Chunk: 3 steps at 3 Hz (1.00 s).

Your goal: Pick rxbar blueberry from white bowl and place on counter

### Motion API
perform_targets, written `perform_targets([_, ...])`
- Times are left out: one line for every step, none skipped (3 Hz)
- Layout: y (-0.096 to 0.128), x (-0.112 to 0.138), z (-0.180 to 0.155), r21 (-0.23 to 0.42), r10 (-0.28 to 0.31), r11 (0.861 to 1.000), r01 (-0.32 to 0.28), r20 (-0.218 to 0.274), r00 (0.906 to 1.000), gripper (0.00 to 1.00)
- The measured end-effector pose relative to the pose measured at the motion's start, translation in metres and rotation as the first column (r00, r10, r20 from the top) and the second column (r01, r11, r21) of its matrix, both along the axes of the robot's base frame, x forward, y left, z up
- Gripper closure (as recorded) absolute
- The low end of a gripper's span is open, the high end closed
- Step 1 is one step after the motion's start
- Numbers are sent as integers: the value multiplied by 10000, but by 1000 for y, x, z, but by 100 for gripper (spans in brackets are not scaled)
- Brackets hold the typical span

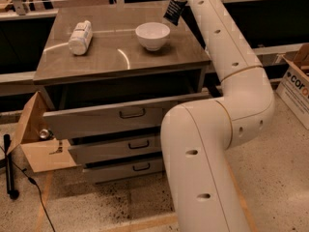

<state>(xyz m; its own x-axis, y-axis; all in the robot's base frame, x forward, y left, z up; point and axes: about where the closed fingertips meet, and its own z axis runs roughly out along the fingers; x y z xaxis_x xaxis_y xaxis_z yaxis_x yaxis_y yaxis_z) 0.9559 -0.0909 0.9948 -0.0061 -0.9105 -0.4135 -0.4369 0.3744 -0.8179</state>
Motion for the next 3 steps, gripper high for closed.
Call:
perform_targets([-17,-1,-24,104,-348,9993,354,-583,9977,100])
perform_targets([-25,-4,-40,154,-515,9985,534,-1050,9931,82])
perform_targets([-26,-10,-47,170,-508,9984,537,-1406,9888,58])
